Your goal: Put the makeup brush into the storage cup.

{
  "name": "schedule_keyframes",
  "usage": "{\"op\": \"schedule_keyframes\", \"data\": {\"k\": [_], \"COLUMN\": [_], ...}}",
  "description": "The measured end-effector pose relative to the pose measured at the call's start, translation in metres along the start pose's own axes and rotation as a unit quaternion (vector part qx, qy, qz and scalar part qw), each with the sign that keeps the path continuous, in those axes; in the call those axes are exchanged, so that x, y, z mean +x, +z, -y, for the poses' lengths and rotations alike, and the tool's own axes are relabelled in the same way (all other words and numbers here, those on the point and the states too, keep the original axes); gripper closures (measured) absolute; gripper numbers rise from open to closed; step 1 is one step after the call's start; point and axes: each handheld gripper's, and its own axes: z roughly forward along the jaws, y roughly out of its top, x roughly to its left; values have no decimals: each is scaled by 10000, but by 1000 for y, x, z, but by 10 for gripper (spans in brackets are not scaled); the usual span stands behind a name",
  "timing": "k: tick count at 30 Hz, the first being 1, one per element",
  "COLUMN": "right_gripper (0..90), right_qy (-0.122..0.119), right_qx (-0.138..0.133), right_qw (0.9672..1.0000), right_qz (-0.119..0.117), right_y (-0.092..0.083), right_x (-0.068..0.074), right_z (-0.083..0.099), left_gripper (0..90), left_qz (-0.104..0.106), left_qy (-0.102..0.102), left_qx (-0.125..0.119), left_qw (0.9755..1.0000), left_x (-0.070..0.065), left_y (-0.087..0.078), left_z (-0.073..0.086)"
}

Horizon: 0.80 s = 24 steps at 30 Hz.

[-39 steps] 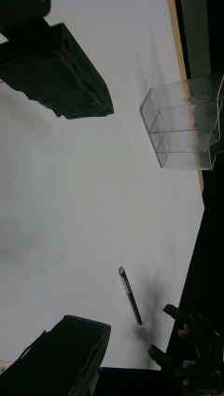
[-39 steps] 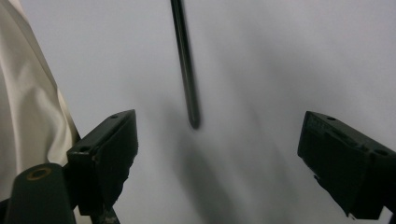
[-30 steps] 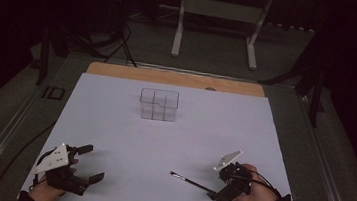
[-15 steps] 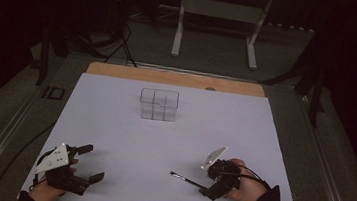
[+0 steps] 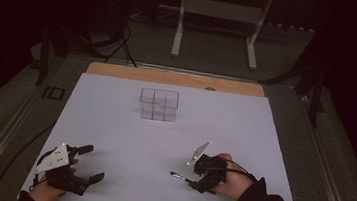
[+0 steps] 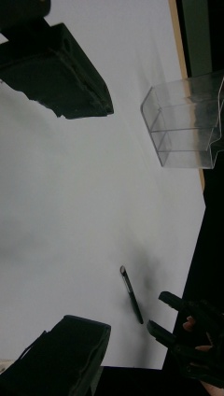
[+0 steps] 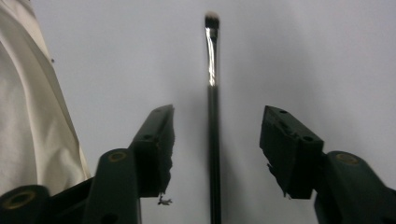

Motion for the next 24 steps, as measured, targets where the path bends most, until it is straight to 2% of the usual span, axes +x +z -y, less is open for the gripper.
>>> {"op": "schedule_keyframes", "data": {"k": [6,24], "right_gripper": [539,667], "right_qy": [-13,-230], "right_qx": [136,505], "right_qw": [9999,9984], "right_qz": [44,91], "right_y": [5,23], "right_x": [2,9], "right_z": [-14,-46], "left_gripper": [9,10], "left_qz": [-2,0], "left_qy": [10,13], "left_qx": [-3,-41], "left_qw": [10000,10000], "left_x": [0,0], "left_y": [0,0], "left_z": [0,0]}}
